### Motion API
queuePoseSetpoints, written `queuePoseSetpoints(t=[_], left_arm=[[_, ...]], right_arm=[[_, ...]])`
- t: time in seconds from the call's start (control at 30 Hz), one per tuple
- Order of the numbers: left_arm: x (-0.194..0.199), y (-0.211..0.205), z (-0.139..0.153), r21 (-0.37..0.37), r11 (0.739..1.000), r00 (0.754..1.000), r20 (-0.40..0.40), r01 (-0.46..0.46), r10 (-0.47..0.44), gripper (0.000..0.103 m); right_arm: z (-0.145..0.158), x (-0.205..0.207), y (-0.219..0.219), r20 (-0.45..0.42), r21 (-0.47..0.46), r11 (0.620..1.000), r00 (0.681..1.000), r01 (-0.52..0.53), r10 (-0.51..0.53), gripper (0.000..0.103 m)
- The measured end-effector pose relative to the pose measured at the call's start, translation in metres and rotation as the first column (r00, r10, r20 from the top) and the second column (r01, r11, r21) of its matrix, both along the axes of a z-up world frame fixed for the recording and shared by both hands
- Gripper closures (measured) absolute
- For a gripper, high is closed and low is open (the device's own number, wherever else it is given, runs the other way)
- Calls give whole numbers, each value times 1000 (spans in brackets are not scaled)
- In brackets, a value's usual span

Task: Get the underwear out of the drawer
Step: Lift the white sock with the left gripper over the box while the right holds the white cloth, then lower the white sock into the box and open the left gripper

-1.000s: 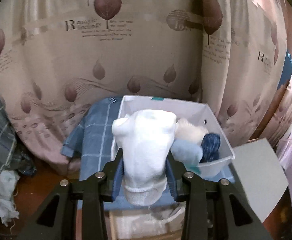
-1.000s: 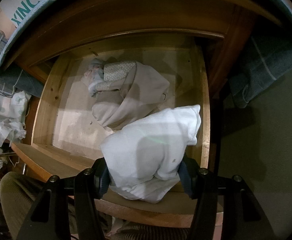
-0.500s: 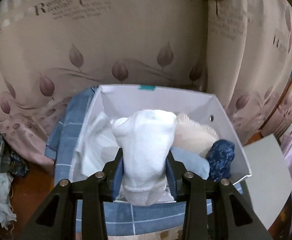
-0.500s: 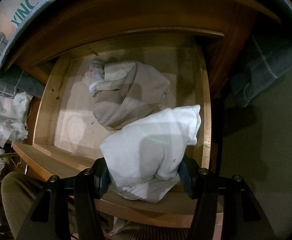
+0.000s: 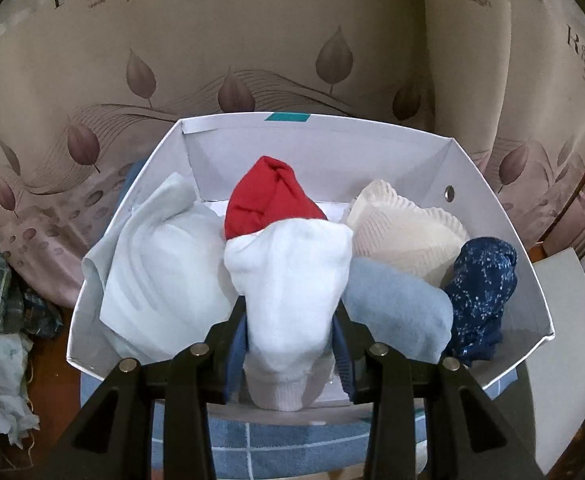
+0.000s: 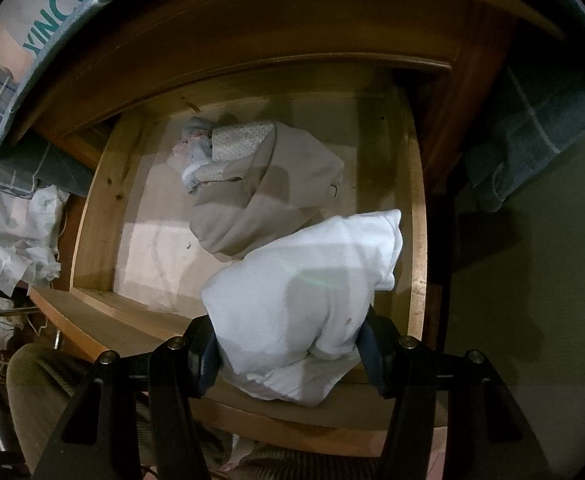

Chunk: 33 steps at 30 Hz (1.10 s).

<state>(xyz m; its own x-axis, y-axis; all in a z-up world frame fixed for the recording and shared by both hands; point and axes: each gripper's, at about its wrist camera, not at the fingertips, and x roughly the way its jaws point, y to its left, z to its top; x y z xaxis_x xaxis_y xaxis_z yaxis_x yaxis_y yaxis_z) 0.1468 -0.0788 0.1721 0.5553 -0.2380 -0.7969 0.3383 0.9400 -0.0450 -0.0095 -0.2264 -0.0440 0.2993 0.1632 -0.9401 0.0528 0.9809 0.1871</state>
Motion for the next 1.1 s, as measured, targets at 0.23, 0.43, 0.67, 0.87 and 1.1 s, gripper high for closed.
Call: queuePoseSetpoints(t=[0.23, 0.43, 0.67, 0.87, 1.1], left_arm=[[-1, 2, 2, -13, 1000, 1000, 23, -19, 19, 59], [-8, 4, 11, 4, 999, 996, 77, -35, 34, 49], [-22, 5, 29, 18, 1000, 991, 133, -20, 18, 41], [-47, 15, 43, 35, 999, 979, 202, -25, 17, 40], [-85, 48, 45, 9, 995, 962, 259, -95, 90, 40]], right_arm=[[0, 0, 0, 0, 0, 1000, 1000, -1, 1, 49], [0, 0, 0, -1, 0, 1000, 1000, 0, 0, 49], [0, 0, 0, 0, -2, 1000, 1000, -3, 3, 49], [0, 1, 1, -1, -13, 1000, 1000, -3, 3, 49], [2, 1, 4, 4, -35, 999, 1000, -4, 4, 49]])
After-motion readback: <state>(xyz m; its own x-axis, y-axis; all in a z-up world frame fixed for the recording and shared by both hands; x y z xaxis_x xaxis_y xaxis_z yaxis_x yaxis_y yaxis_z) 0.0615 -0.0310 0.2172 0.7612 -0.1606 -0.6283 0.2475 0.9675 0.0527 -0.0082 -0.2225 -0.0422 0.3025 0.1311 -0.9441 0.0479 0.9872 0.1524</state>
